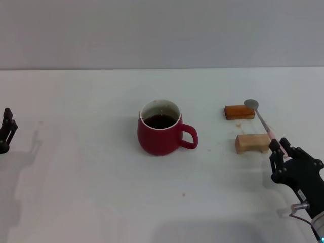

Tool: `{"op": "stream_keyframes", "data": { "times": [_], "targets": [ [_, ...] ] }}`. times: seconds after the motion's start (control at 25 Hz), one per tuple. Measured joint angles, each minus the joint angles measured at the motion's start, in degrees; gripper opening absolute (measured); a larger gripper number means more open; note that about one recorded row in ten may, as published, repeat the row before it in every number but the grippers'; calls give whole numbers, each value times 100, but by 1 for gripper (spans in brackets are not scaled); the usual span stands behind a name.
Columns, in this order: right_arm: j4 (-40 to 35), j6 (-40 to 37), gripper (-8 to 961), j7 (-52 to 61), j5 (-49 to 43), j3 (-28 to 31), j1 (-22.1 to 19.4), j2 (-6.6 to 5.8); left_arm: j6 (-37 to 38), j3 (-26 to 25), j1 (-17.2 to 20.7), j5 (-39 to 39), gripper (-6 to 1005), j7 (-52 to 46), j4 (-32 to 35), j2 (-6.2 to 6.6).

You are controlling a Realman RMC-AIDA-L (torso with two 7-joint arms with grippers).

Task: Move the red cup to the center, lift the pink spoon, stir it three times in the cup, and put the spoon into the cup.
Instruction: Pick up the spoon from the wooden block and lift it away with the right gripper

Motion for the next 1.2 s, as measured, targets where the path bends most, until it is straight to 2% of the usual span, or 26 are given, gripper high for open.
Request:
{"op": "stream_keyframes", "data": {
  "times": [0.84, 1.04, 1.08, 1.12, 1.2],
  "targets": [
    [136, -916, 155, -9, -45, -109, -65, -28, -86, 35, 0, 20, 859, -43, 25, -8],
    [453, -1022, 154, -11, -136, -185, -85, -136, -106, 35, 4, 21, 859, -44, 31, -8],
    [732, -867, 154, -11, -163, -173, -79, -260, -115, 35, 5, 20, 859, -44, 32, -8],
    [732, -867, 154, -11, -163, -173, -79, -260, -139, 35, 5, 20, 859, -44, 32, -8],
    [1130, -592, 154, -17, -183, -148, -59, -448, -178, 35, 5, 20, 859, -44, 33, -8]
  ]
}}
